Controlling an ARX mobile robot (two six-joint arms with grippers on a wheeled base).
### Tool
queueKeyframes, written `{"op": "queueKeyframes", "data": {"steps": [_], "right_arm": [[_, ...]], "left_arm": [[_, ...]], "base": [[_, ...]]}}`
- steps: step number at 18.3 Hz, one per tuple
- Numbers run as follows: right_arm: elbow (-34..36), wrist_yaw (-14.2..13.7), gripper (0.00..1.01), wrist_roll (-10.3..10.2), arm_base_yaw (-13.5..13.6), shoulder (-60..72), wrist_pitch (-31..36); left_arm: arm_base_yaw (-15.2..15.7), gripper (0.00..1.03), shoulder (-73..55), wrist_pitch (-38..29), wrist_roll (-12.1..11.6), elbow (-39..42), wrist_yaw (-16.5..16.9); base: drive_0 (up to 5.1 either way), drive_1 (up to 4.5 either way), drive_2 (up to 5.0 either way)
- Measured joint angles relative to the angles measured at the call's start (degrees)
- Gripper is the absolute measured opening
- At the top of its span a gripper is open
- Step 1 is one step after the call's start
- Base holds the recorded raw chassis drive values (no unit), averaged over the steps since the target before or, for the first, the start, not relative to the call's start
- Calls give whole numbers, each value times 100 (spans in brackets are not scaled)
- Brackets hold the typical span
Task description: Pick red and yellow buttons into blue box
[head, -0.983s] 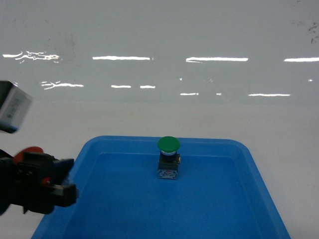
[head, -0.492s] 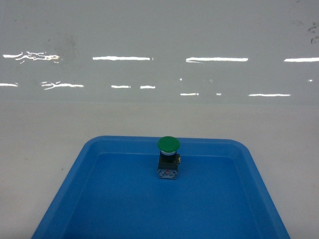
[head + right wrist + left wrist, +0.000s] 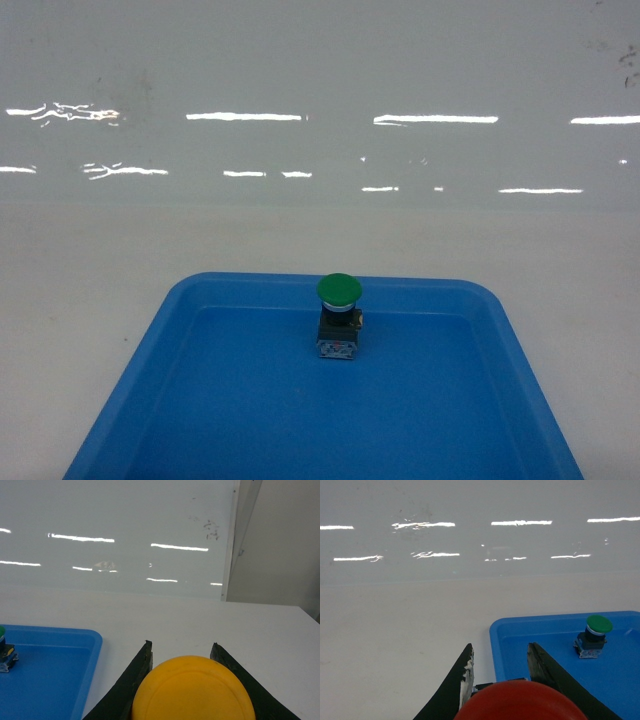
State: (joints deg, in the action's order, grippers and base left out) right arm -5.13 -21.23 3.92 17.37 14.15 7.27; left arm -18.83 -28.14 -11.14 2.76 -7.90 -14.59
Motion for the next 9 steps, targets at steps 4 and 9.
{"op": "queueKeyframes", "data": {"steps": [4,9], "right_arm": [[7,0,32,0,0,33,-11],[7,0,32,0,-4,31,2]], "left_arm": [[0,28,-7,2,-20,0,0],[0,28,-9,-4,-20,2,0]], "base": [[0,0,0],[0,0,0]]}}
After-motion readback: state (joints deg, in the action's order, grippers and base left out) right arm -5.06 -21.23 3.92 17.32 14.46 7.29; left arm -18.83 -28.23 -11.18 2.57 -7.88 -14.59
